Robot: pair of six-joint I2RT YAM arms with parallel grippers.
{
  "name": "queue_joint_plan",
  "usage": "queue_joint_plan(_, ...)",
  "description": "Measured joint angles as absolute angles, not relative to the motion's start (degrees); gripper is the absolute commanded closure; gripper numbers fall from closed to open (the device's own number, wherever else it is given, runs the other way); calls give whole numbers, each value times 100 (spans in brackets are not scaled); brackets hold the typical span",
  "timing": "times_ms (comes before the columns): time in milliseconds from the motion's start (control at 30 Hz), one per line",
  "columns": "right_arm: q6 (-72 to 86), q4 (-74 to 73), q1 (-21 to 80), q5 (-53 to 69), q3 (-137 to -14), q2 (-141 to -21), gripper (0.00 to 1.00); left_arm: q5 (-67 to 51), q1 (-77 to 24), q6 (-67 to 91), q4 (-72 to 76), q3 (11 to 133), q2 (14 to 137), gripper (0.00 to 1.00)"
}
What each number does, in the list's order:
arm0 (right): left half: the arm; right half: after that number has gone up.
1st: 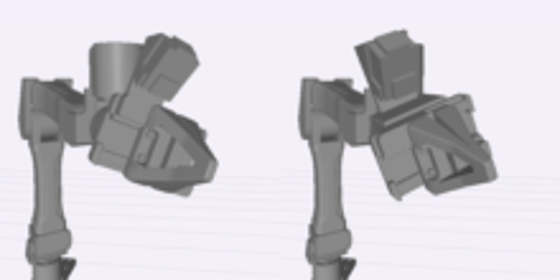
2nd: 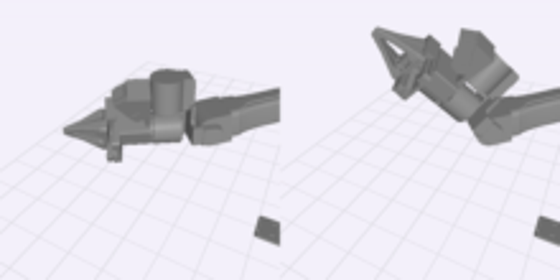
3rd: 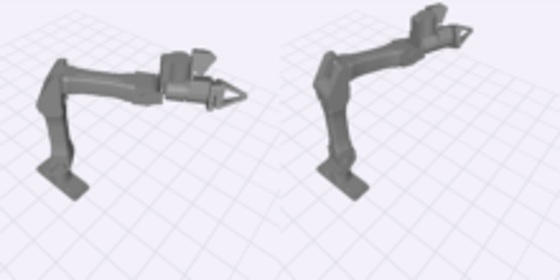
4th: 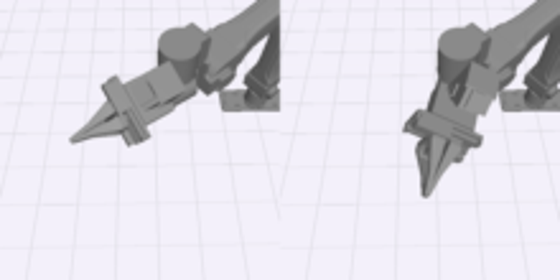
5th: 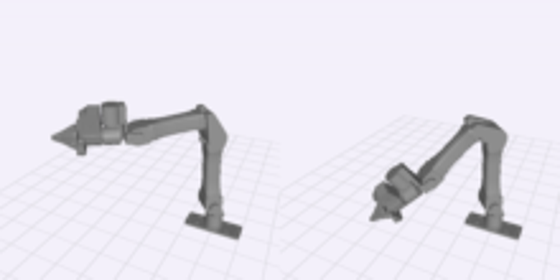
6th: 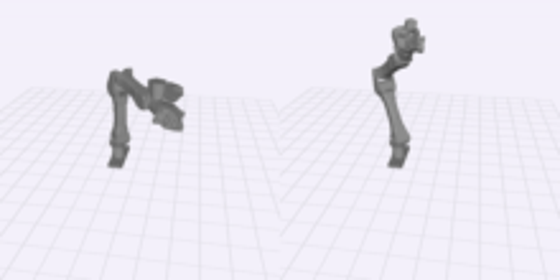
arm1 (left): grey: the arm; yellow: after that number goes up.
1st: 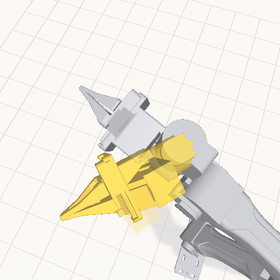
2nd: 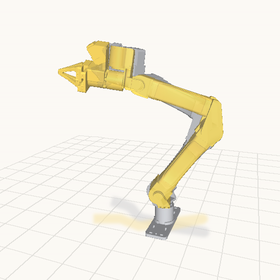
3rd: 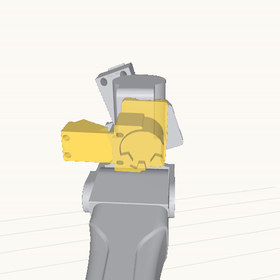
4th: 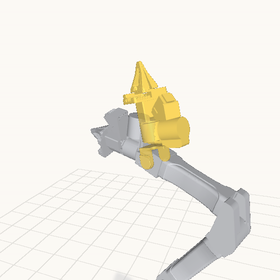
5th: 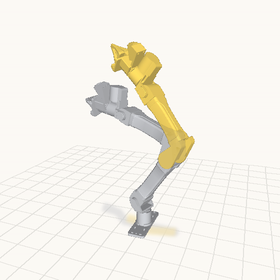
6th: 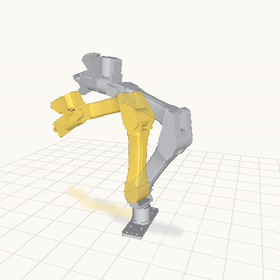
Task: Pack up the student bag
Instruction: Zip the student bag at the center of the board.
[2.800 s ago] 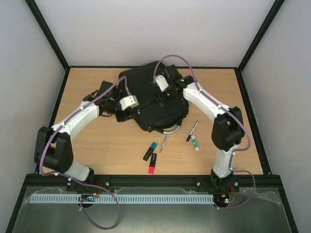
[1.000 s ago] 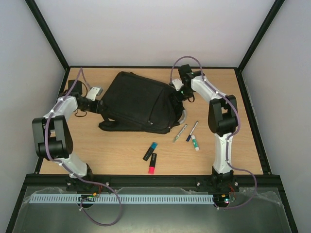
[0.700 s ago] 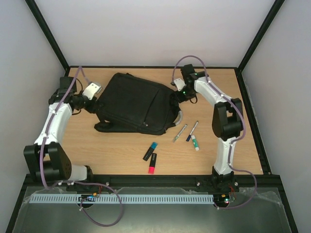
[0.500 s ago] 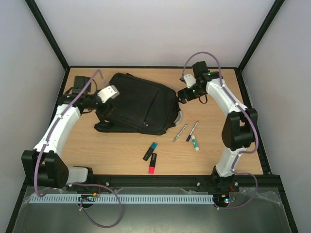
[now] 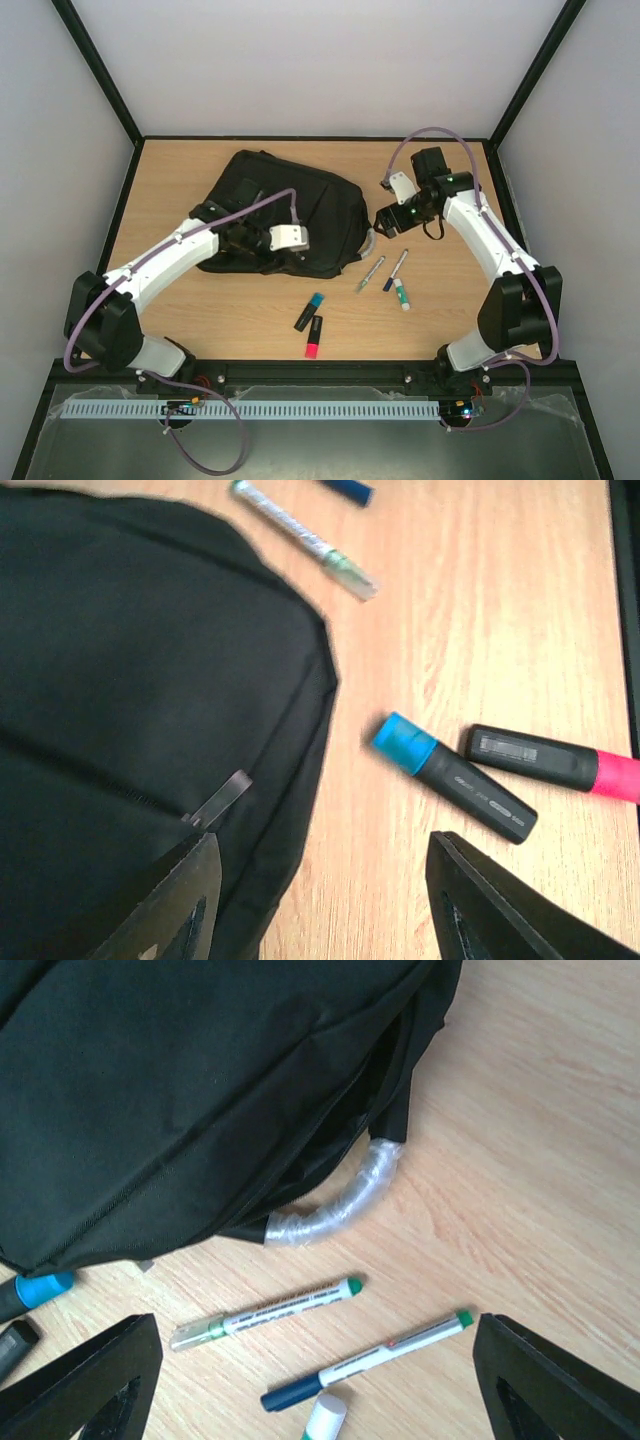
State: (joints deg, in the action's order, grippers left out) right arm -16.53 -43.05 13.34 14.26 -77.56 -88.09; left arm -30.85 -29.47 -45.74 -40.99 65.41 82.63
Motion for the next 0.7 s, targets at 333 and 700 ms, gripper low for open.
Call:
queue_joint_plan(333, -1629, -4320, 1332, 1431, -7161, -8493, 15, -2451, -4132, -5118, -3721, 6206, 8318, 38)
queue_joint_plan(700, -1581, -4318, 1321, 1485, -7013, -8340, 15, -1461, -4772, -4786, -2432, 5767, 8615, 39)
